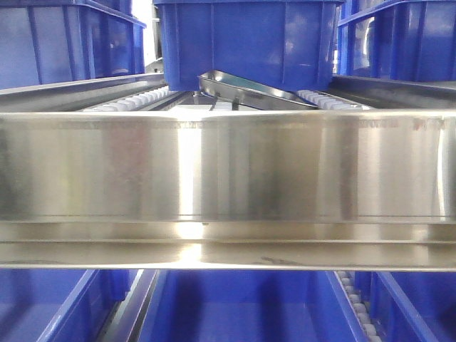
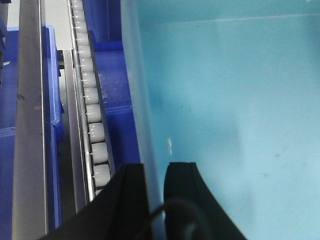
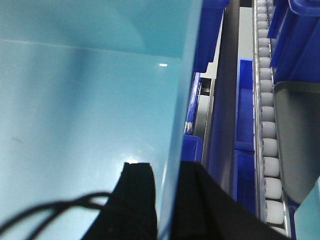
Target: Move two blue bins to right shelf middle
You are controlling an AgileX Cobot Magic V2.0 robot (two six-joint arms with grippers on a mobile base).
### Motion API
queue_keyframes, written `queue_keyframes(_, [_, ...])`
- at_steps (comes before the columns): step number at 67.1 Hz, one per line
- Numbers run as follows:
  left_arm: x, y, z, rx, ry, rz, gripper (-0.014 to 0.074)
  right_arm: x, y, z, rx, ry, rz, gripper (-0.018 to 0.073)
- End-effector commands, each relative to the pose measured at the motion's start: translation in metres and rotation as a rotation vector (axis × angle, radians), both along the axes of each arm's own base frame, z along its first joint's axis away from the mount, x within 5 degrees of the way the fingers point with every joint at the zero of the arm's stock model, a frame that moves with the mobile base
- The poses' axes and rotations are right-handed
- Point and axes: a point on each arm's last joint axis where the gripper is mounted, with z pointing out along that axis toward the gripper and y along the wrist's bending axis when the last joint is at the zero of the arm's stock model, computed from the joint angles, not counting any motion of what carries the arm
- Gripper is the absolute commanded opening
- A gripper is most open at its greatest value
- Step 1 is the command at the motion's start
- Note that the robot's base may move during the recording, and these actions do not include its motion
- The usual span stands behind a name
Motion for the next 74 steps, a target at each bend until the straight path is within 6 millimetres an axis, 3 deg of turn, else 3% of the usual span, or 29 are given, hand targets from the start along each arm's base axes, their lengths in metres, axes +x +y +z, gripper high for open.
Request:
queue_keyframes(1, [-0.0059,-0.0014,0.0094,-0.033,-0.041,-0.028,-0.0111,-0.0042,-0.0009,0.0111,0.013,-0.072,0.014,-0.0154])
queue_keyframes(74, [-0.0058,-0.0013,0.0094,-0.032,-0.042,-0.027,-0.0111,-0.0042,-0.0009,0.0111,0.013,-0.072,0.014,-0.0154])
